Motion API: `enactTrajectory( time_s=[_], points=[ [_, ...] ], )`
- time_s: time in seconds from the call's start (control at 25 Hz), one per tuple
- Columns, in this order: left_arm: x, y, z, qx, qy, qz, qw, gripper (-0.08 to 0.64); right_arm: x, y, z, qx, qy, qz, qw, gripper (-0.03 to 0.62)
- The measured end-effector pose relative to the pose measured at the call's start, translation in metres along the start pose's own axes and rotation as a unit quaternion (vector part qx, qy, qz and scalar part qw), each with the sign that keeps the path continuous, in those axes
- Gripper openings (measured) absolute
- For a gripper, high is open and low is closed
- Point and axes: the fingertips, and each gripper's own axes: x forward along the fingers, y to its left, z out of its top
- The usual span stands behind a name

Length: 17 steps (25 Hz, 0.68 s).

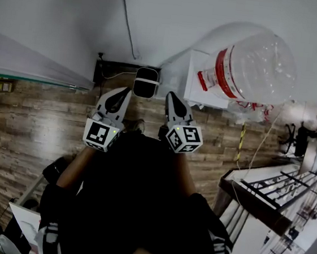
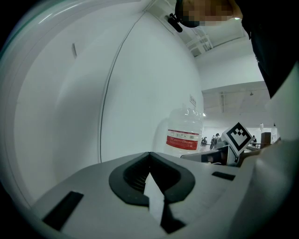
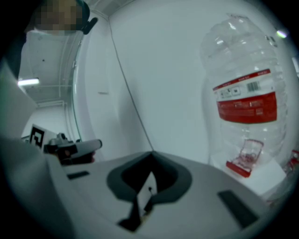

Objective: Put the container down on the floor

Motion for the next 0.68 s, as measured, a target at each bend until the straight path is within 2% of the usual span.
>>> enactTrajectory(
  time_s=[0.68],
  points=[
    [-0.0011, 0.0050, 0.0012, -0.010, -0.002, -0.003, 0.9999, 0.031, 0.0006, 0.0062, -0.0028, 0.000, 0.003, -0.006, 1.000, 0.032]
  ],
)
